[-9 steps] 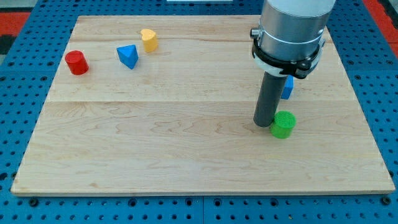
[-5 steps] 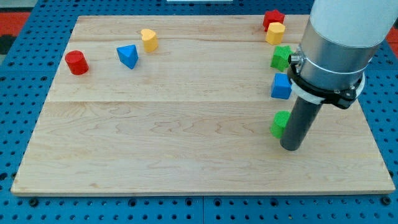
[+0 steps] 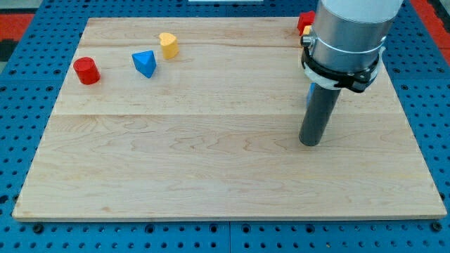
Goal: Push the green circle and blue cube towards the green star
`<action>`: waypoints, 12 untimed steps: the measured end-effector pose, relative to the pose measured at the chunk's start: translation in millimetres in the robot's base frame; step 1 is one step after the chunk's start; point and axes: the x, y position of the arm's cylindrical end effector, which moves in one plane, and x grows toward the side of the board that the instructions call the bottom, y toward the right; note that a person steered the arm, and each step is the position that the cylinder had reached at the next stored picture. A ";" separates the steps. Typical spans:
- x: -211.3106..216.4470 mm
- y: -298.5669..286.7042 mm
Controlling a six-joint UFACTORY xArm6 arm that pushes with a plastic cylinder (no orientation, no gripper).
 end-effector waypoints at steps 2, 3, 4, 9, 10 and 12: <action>-20.2 6.5; -24.8 8.0; -32.4 10.0; -104.7 5.2; -119.7 -58.4; -231.7 -129.8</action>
